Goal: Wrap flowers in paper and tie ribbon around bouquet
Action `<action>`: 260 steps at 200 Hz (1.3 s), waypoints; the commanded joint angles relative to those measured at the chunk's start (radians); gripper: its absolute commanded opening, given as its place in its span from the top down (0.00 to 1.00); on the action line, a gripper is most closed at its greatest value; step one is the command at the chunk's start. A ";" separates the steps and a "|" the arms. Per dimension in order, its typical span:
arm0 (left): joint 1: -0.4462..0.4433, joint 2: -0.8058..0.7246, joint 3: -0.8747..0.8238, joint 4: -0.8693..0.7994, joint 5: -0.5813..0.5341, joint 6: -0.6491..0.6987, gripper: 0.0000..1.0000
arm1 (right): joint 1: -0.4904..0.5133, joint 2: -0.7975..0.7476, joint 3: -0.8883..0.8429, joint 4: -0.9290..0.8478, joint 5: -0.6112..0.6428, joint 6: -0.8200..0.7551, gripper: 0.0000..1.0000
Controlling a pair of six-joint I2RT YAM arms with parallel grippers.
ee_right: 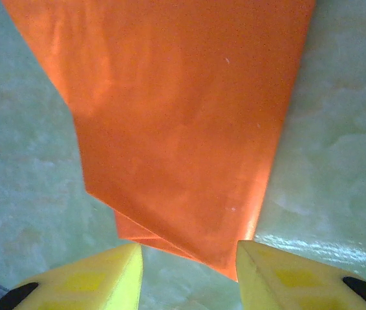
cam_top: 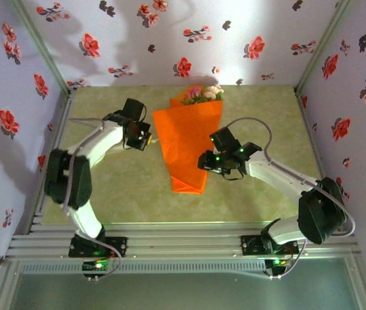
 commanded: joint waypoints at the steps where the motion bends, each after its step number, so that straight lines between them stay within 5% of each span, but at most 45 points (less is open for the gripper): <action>1: -0.071 -0.111 -0.025 0.130 0.058 -0.059 1.00 | -0.018 0.012 0.056 0.018 -0.008 -0.025 0.58; 60: -0.291 -0.110 -0.007 0.515 0.103 -0.162 1.00 | -0.137 -0.063 0.017 0.034 -0.034 0.049 0.61; 116: -0.436 0.362 0.278 0.920 0.309 -0.301 1.00 | -0.244 -0.324 -0.243 -0.050 0.120 0.239 0.66; 130: -0.448 0.427 0.332 0.953 0.327 -0.308 0.76 | -0.250 -0.365 -0.273 -0.058 0.114 0.240 0.66; 144: -0.448 0.440 0.350 0.925 0.324 -0.298 0.49 | -0.248 -0.382 -0.281 -0.060 0.085 0.236 0.63; 166: -0.437 0.428 0.385 0.894 0.328 -0.235 0.32 | -0.220 -0.391 -0.291 -0.038 0.061 0.247 0.60; 212: -0.371 0.298 0.303 0.749 0.296 -0.169 0.31 | -0.114 -0.233 -0.196 0.077 0.035 0.370 0.53; 260: -0.129 0.024 0.103 0.255 0.158 0.067 0.47 | -0.018 0.187 0.172 0.055 0.030 0.651 0.48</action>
